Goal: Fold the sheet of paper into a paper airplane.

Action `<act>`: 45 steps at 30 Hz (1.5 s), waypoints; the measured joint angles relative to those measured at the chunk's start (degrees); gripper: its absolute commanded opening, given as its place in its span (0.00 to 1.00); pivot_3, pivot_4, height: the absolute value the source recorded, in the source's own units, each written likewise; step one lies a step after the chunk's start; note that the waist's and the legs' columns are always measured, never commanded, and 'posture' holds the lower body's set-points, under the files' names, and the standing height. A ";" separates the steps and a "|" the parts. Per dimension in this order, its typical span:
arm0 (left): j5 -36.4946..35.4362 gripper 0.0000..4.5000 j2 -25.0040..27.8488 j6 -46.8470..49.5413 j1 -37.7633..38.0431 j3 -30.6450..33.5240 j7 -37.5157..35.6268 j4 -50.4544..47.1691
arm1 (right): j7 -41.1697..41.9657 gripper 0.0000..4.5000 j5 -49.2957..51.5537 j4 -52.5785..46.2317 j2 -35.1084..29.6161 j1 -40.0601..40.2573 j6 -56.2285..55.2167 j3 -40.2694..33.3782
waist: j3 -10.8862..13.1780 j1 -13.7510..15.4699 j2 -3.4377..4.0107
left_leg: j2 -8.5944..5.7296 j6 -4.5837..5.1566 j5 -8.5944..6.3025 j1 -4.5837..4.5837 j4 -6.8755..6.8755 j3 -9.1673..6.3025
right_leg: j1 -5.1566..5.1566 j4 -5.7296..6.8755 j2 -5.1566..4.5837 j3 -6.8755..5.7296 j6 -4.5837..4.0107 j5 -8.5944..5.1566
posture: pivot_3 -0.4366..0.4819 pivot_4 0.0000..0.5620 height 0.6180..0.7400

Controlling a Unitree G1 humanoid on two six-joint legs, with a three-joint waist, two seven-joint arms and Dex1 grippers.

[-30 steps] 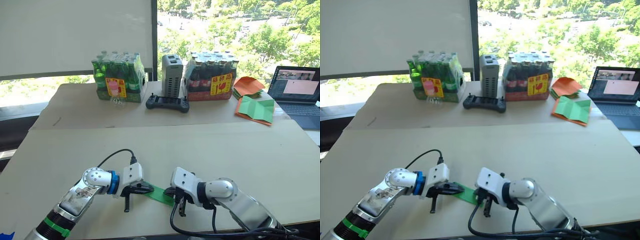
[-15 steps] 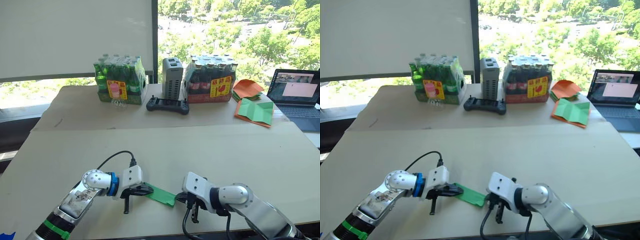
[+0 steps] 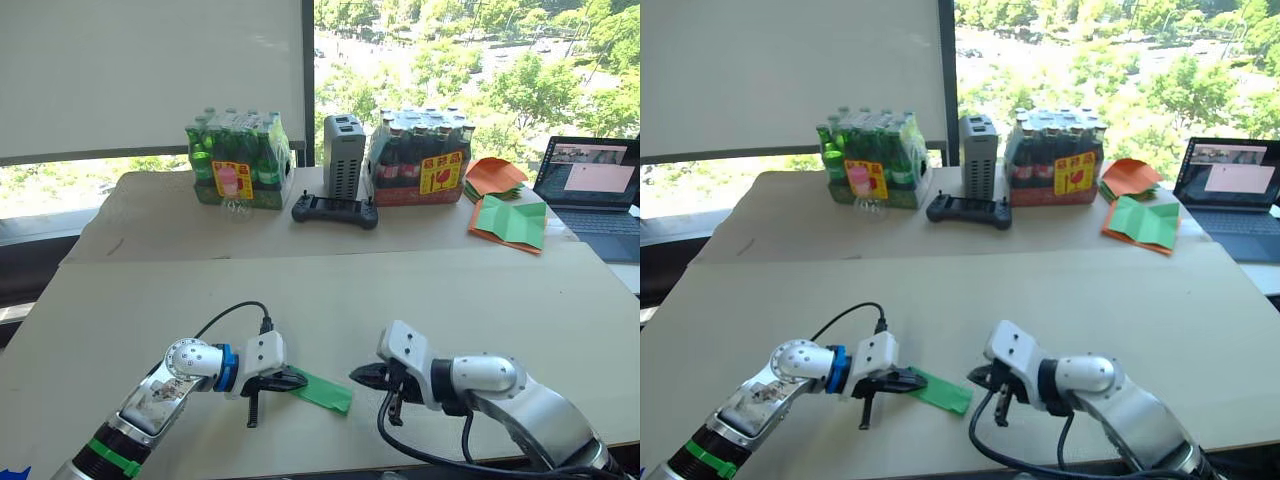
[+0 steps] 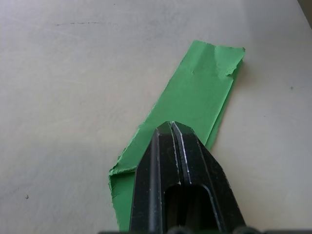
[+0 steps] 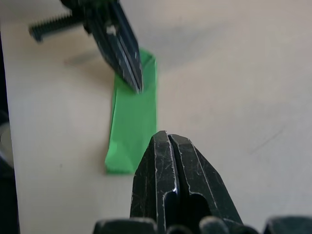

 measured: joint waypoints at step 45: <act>4.21 0.00 -2.80 -6.31 -4.65 -3.75 -2.37 5.34 | -5.44 0.00 -9.60 6.45 1.38 -1.80 -0.61 15.11 | 0.08 -0.03 0.10 | -0.02 -0.07 0.02 0.08 -0.01 -0.02 | 0.06 -0.01 0.01 0.00 0.00 0.00 | 0.48 0.27 0.96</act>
